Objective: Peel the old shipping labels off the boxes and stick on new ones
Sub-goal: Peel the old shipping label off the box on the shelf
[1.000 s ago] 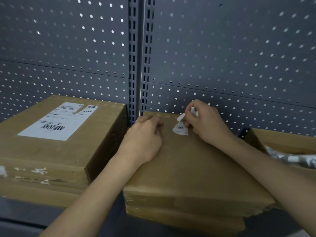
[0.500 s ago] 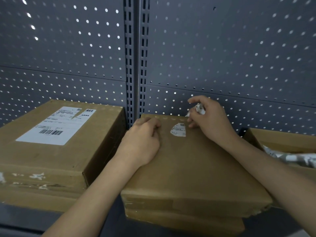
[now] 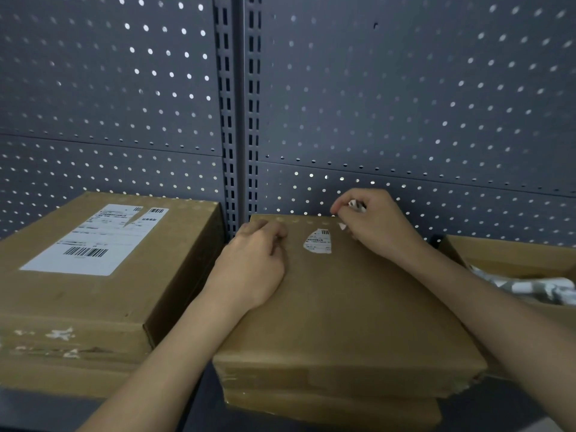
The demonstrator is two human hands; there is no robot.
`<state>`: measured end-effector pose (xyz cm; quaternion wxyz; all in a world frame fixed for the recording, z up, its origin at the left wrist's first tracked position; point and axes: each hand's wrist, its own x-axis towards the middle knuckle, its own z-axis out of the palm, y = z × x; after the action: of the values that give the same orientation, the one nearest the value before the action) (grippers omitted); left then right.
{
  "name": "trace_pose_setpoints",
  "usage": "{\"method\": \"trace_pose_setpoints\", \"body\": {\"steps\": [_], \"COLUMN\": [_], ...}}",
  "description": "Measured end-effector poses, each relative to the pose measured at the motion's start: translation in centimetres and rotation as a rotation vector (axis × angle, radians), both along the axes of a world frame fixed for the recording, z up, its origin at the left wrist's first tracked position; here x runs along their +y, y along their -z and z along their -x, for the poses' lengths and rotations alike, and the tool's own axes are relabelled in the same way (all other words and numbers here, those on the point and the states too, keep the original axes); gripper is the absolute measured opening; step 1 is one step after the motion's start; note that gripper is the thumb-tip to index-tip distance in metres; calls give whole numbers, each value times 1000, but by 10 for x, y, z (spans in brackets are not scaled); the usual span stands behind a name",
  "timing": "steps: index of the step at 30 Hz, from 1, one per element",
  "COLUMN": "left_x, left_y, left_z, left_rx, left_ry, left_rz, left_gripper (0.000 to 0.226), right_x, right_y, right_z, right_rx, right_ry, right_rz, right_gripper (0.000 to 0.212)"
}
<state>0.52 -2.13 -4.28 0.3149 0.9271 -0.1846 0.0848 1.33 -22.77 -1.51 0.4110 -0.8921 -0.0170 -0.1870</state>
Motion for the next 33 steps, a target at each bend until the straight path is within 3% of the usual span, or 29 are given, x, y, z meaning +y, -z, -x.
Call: {"method": "trace_pose_setpoints", "body": {"steps": [8, 11, 18, 25, 33], "left_x": [1, 0, 0, 1, 0], "left_y": [2, 2, 2, 2, 2], "left_z": [-1, -1, 0, -1, -1], "left_rx": [-20, -18, -9, -5, -14], "left_ry": [2, 4, -3, 0, 0], "left_rz": [6, 7, 9, 1, -3], "left_gripper": [30, 29, 30, 30, 31], "right_x": [-13, -14, -2, 0, -4], "right_y": [1, 2, 0, -1, 3], "right_z": [-10, -14, -13, -8, -15], "right_rx": [56, 54, 112, 116, 55], "right_ry": [-74, -122, -70, -110, -187], "right_rz": [-62, 40, 280, 323, 502], "right_gripper": [16, 11, 29, 13, 11]}}
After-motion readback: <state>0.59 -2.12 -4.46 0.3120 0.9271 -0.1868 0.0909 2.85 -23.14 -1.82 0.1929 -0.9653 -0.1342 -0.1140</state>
